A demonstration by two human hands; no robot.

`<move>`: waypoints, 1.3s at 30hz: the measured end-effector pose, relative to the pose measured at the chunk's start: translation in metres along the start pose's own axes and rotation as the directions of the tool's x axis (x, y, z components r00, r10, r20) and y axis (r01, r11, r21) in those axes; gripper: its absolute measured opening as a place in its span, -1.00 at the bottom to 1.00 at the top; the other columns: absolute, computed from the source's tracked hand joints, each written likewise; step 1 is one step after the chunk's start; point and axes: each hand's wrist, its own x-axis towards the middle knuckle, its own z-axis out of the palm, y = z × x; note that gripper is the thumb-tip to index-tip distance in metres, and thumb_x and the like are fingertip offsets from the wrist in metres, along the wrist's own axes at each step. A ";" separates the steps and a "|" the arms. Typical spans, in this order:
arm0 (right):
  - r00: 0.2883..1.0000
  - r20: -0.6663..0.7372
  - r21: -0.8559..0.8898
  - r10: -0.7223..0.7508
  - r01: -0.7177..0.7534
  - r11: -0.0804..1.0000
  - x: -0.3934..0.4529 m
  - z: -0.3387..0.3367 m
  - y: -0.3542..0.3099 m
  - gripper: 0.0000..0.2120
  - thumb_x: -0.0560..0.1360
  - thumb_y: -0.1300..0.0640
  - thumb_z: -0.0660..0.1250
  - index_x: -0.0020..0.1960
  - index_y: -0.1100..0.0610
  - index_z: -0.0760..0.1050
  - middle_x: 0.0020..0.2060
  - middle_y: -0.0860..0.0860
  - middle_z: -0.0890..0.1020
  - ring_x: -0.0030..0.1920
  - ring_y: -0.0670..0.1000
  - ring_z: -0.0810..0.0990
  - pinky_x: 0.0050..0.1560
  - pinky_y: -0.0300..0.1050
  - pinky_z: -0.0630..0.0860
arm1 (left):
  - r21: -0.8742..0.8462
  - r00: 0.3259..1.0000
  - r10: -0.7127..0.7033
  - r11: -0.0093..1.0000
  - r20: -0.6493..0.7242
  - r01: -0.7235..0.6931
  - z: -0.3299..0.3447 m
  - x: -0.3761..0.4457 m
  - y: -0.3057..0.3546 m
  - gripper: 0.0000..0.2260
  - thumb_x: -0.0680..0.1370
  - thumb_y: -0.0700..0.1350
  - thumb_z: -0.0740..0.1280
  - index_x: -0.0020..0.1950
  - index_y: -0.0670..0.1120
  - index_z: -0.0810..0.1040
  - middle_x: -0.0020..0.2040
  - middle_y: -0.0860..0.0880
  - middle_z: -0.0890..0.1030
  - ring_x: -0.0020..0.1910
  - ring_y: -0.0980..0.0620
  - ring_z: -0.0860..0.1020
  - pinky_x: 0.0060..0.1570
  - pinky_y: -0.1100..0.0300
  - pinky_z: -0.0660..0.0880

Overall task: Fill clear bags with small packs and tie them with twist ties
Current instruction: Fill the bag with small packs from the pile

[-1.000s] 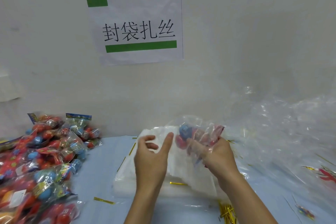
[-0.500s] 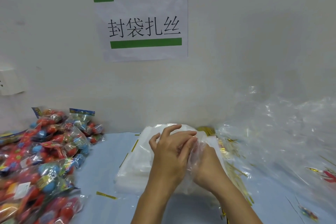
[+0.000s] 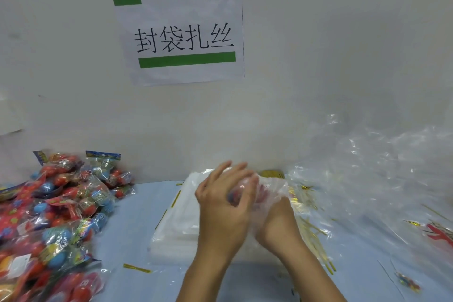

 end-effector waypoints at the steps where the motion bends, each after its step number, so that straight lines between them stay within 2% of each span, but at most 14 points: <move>1: 0.999 -0.021 0.116 0.027 -0.025 0.993 -0.002 -0.004 -0.004 -0.78 0.41 -0.06 0.48 -0.01 0.03 0.65 -0.13 -0.02 0.72 -0.06 0.05 0.71 -0.02 0.02 0.63 | -0.033 0.996 -0.033 0.999 -0.086 0.030 -0.002 0.000 0.000 -0.87 0.55 0.06 0.38 0.00 0.07 0.68 0.09 0.25 0.63 0.27 0.20 0.51 0.34 -0.07 0.39; 3: 0.994 -0.075 0.366 0.077 -0.044 0.930 -0.004 -0.011 -0.008 -0.60 0.24 -0.23 0.57 -0.07 0.01 0.70 -0.23 -0.04 0.75 -0.17 0.01 0.74 -0.10 -0.01 0.63 | -0.053 0.962 -0.105 0.994 -0.251 0.095 -0.005 0.000 -0.002 -0.94 0.55 -0.02 0.39 0.02 0.09 0.59 0.08 0.18 0.61 0.19 0.13 0.53 0.25 0.08 0.44; 5: 0.986 -0.121 0.451 0.114 -0.048 0.891 -0.006 -0.016 -0.012 -0.67 0.28 -0.18 0.61 -0.10 0.02 0.70 -0.28 -0.05 0.74 -0.23 -0.02 0.73 -0.15 -0.04 0.63 | -0.066 0.914 -0.226 0.974 -0.337 0.217 -0.007 0.001 -0.005 -0.88 0.55 -0.05 0.38 0.00 0.12 0.48 0.03 0.14 0.54 0.11 0.03 0.49 0.08 0.22 0.43; 8: 0.984 -0.142 0.507 0.107 -0.021 0.862 -0.008 -0.015 -0.016 -0.78 0.36 -0.09 0.59 -0.17 0.04 0.67 -0.38 -0.17 0.70 -0.38 -0.20 0.66 -0.34 -0.36 0.49 | -0.171 0.868 -0.417 0.908 -0.269 0.383 -0.004 0.000 -0.011 -0.75 0.48 0.05 0.47 -0.06 0.11 0.39 -0.04 0.06 0.49 -0.05 -0.02 0.47 -0.10 0.24 0.41; 12: 0.977 -0.171 0.361 0.126 -0.057 0.931 -0.007 -0.010 -0.014 -0.76 0.38 -0.09 0.59 -0.27 0.03 0.61 -0.50 -0.15 0.63 -0.46 -0.23 0.58 -0.44 -0.43 0.37 | -0.089 0.929 -0.356 0.933 -0.099 0.348 0.003 -0.005 -0.018 -0.84 0.50 -0.15 0.47 -0.21 -0.01 0.53 -0.29 0.06 0.58 -0.32 0.14 0.50 -0.28 0.39 0.42; 17: 0.935 -0.212 0.299 0.283 -0.214 0.930 -0.006 -0.013 -0.008 -0.68 0.33 -0.16 0.59 -0.37 0.01 0.56 -0.40 -0.09 0.61 -0.25 0.09 0.62 -0.20 -0.13 0.48 | -0.113 0.981 -0.189 0.976 -0.040 0.184 0.002 -0.004 -0.014 -0.82 0.55 -0.27 0.38 -0.19 -0.04 0.55 -0.26 0.10 0.58 -0.27 0.14 0.54 -0.26 0.39 0.44; 20: 0.931 -0.200 0.334 0.305 -0.228 0.915 -0.005 -0.019 -0.005 -0.72 0.39 0.06 0.58 -0.37 0.01 0.51 -0.37 -0.06 0.59 -0.24 0.11 0.61 -0.20 -0.12 0.50 | -0.153 0.987 -0.160 0.976 -0.011 0.156 0.002 -0.004 -0.011 -0.86 0.59 -0.20 0.37 -0.14 0.00 0.61 -0.21 0.11 0.63 -0.17 0.11 0.60 -0.19 0.37 0.48; 23: 0.926 -0.198 0.412 0.323 -0.221 0.884 0.000 -0.020 0.004 -0.67 0.45 0.35 0.44 -0.38 0.10 0.42 -0.44 -0.01 0.49 -0.39 0.02 0.47 -0.38 -0.21 0.34 | -0.282 0.945 -0.304 0.923 -0.122 0.261 0.001 -0.004 -0.012 -0.90 0.64 -0.09 0.29 -0.01 0.08 0.58 -0.09 0.12 0.64 -0.05 0.10 0.61 -0.04 0.16 0.56; 26: 0.940 -0.188 0.537 0.284 -0.144 0.831 0.002 -0.018 0.004 -0.96 0.51 0.31 0.44 -0.08 0.21 0.61 -0.23 0.09 0.67 -0.24 0.12 0.59 -0.25 -0.08 0.50 | -0.357 0.837 -0.497 0.843 -0.228 0.403 -0.005 0.001 -0.015 -0.96 0.62 -0.03 0.29 0.06 0.10 0.48 0.01 0.14 0.56 0.02 0.18 0.56 0.11 0.02 0.55; 30: 0.980 -0.084 0.749 0.181 -0.058 0.660 -0.001 -0.016 -0.008 -0.79 0.45 0.06 0.55 0.04 0.10 0.67 -0.21 0.03 0.73 -0.32 -0.05 0.63 -0.45 -0.26 0.47 | -0.559 0.663 -0.748 0.536 0.032 0.632 -0.008 0.003 -0.022 -0.49 0.49 0.18 0.37 0.35 -0.06 0.43 0.23 0.04 0.53 0.20 0.02 0.55 0.30 0.02 0.46; 32: 0.988 0.035 0.766 0.153 -0.125 0.631 -0.002 -0.012 -0.012 -0.65 0.40 0.00 0.56 0.14 0.07 0.65 -0.06 0.05 0.75 -0.10 0.05 0.73 -0.26 -0.03 0.64 | -0.623 0.655 -0.719 0.408 0.231 0.667 -0.005 0.002 -0.022 -0.37 0.38 0.25 0.38 0.32 -0.10 0.52 0.23 -0.07 0.61 0.21 -0.10 0.59 0.26 -0.02 0.50; 34: 0.988 0.128 0.717 0.081 -0.149 0.681 -0.002 -0.007 -0.014 -0.61 0.44 0.03 0.56 0.22 0.10 0.61 0.04 0.12 0.72 -0.01 0.09 0.72 -0.04 0.14 0.65 | -0.669 0.702 -0.630 0.367 0.332 0.646 0.000 -0.001 -0.020 -0.40 0.36 0.23 0.41 0.24 -0.15 0.61 0.15 -0.16 0.67 0.13 -0.16 0.65 0.17 -0.08 0.54; 37: 0.990 0.136 0.781 0.028 -0.125 0.612 -0.005 -0.002 -0.018 -0.66 0.46 -0.09 0.50 0.15 0.07 0.67 -0.08 0.03 0.74 -0.15 -0.05 0.69 -0.15 -0.07 0.59 | -0.682 0.705 -0.610 0.343 0.361 0.646 0.005 -0.004 -0.020 -0.42 0.27 0.12 0.49 0.17 -0.20 0.65 0.06 -0.19 0.70 0.02 -0.12 0.68 -0.08 0.07 0.62; 39: 0.992 0.070 0.732 0.101 -0.120 0.671 -0.007 -0.003 -0.017 -0.73 0.49 -0.13 0.45 0.05 0.03 0.69 -0.15 0.04 0.75 -0.17 -0.03 0.72 -0.23 -0.15 0.59 | -0.644 0.686 -0.604 0.343 0.406 0.684 0.008 -0.007 -0.022 -0.46 0.30 0.07 0.49 0.17 -0.22 0.66 0.08 -0.20 0.69 0.07 -0.14 0.67 -0.03 0.07 0.62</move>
